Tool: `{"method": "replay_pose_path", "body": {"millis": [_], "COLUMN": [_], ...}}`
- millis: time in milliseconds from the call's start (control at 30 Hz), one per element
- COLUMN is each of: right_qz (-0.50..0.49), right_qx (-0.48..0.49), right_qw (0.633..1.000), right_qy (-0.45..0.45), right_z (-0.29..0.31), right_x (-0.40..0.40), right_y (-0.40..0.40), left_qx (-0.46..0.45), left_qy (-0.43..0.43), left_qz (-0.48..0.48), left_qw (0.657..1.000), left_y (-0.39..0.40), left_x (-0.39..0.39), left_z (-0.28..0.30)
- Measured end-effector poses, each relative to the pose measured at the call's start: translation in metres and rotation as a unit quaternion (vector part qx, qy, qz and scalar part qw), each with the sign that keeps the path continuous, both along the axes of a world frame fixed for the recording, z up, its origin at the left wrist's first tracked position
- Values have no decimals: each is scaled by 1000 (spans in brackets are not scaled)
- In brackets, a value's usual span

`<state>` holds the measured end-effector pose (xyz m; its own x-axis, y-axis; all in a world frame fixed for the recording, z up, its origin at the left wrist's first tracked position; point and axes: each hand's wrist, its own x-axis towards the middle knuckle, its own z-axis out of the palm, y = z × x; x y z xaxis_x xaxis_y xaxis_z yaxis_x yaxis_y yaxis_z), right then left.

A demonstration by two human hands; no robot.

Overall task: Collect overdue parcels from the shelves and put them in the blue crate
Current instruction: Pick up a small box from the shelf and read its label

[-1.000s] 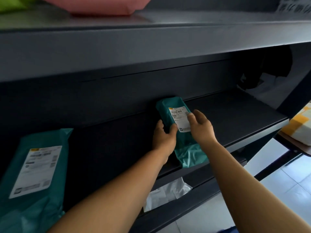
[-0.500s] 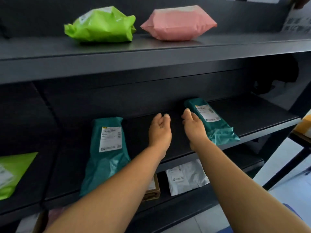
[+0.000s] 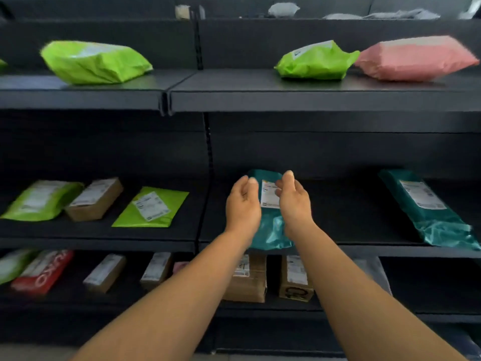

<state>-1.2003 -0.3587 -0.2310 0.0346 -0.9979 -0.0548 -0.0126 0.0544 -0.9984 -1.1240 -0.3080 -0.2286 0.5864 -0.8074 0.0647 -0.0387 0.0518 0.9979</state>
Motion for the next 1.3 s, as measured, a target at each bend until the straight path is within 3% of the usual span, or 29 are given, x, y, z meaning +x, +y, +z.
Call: {"method": "replay_pose_path", "body": {"millis": [167,333,533,967,1300], "right_qz": [116,209,306,412,441], "right_qx": [-2,14,38,51,95], "right_qw": [992,977,950,908,892], "right_qy": [43,28,55,53,35], "right_z": [-8,-19,-35,-33,-42], "right_x": [58,112,181,368,517], "right_y": [28,67,128,272,378], "left_qx": [18,25,45,42,63], "left_qy": [-11,-7,33,51,42], "left_qz": [92,176,263,365,381], "left_qw": [996,984,963,929,922], "left_y": [37,88,161,312,417], "left_x": [48,87,145,324,469], "left_z": [-9,-16,-28,-39,-50]}}
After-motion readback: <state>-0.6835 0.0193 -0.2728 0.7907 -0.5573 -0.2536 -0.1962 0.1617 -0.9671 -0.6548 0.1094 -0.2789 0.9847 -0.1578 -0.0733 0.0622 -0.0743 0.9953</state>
